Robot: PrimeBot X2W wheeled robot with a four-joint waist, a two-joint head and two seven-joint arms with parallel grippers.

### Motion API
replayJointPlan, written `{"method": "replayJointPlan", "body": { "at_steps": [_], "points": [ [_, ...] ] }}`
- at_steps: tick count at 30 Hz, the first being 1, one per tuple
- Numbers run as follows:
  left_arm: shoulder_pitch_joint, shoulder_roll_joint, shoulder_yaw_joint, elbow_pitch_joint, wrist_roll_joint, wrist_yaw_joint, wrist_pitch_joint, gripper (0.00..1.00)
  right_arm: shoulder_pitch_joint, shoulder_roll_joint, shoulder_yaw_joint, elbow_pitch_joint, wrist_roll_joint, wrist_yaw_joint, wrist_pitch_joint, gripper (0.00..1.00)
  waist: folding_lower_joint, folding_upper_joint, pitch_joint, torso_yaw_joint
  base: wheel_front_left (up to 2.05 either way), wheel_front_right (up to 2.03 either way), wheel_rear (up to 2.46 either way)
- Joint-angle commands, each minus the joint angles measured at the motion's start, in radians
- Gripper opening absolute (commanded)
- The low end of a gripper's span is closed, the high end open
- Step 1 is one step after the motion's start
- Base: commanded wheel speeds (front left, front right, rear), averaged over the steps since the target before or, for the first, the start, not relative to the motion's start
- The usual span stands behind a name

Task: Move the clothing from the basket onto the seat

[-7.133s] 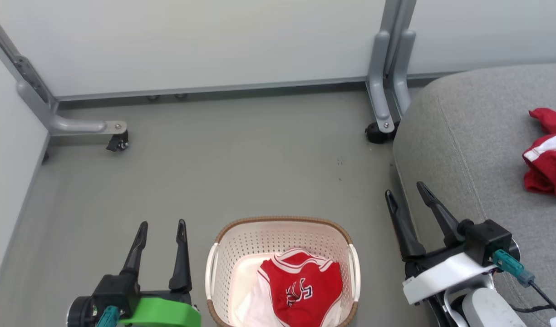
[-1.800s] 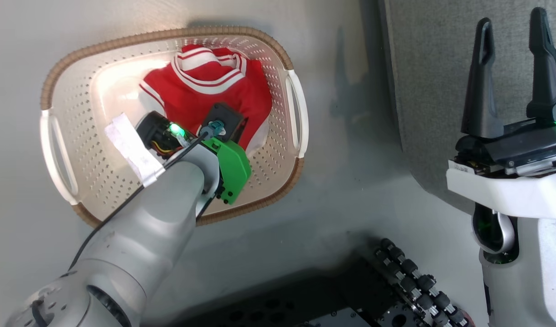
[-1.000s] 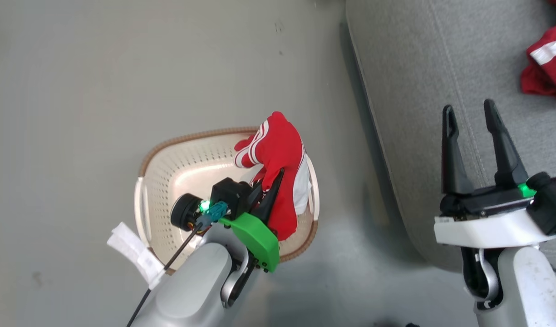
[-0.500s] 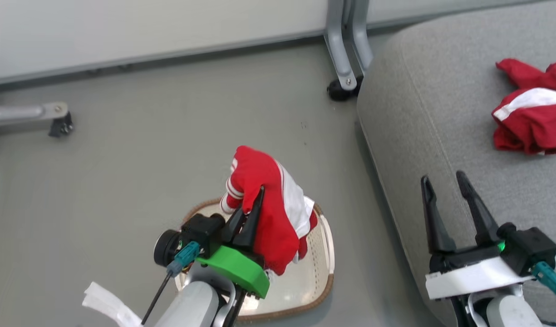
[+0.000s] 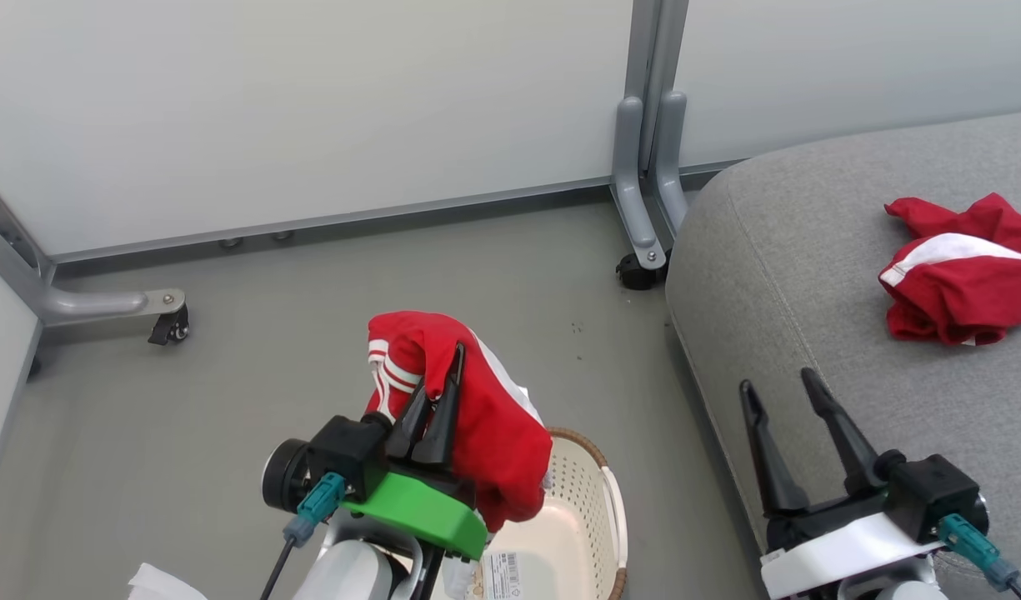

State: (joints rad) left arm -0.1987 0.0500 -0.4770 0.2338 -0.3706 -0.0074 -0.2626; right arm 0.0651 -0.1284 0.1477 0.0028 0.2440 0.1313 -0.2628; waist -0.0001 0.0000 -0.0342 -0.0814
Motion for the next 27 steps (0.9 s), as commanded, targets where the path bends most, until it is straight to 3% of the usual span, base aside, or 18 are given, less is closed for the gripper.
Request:
{"method": "replayJointPlan", "body": {
  "at_steps": [1, 9, 17, 21, 27],
  "points": [
    [0.011, 0.001, 0.001, -0.006, 0.005, 0.004, -0.003, 0.0, 0.011, -0.005, 0.013, 0.003, -0.003, -0.001, -0.003, 1.0, 0.0001, 0.0, -0.009, 0.0, 0.0, 0.0, 0.0],
    [-0.056, 0.001, -0.071, 0.001, 0.039, -0.013, -0.003, 0.0, -0.053, -0.027, 0.2, 0.038, 0.019, -0.001, -0.003, 1.0, 0.0001, 0.0, -0.001, 0.002, 0.0, 0.0, 0.0],
    [-0.14, 0.002, -0.192, 0.025, 0.04, 0.011, -0.002, 0.0, -0.157, -0.011, 0.406, 0.115, 0.082, -0.001, -0.003, 1.0, 0.0001, 0.0, 0.006, 0.005, 0.0, 0.0, 0.0],
    [-0.175, 0.001, -0.244, 0.031, 0.016, 0.029, -0.002, 0.0, -0.194, -0.005, 0.437, 0.168, 0.068, -0.001, -0.003, 1.0, 0.0001, 0.0, 0.009, 0.007, 0.0, 0.0, 0.0],
    [-0.209, 0.001, -0.318, 0.038, -0.019, 0.074, -0.002, 0.0, -0.204, 0.031, 0.356, 0.227, -0.015, -0.001, -0.003, 1.0, 0.0001, 0.0, 0.013, 0.011, 0.0, 0.0, 0.0]
  ]
}}
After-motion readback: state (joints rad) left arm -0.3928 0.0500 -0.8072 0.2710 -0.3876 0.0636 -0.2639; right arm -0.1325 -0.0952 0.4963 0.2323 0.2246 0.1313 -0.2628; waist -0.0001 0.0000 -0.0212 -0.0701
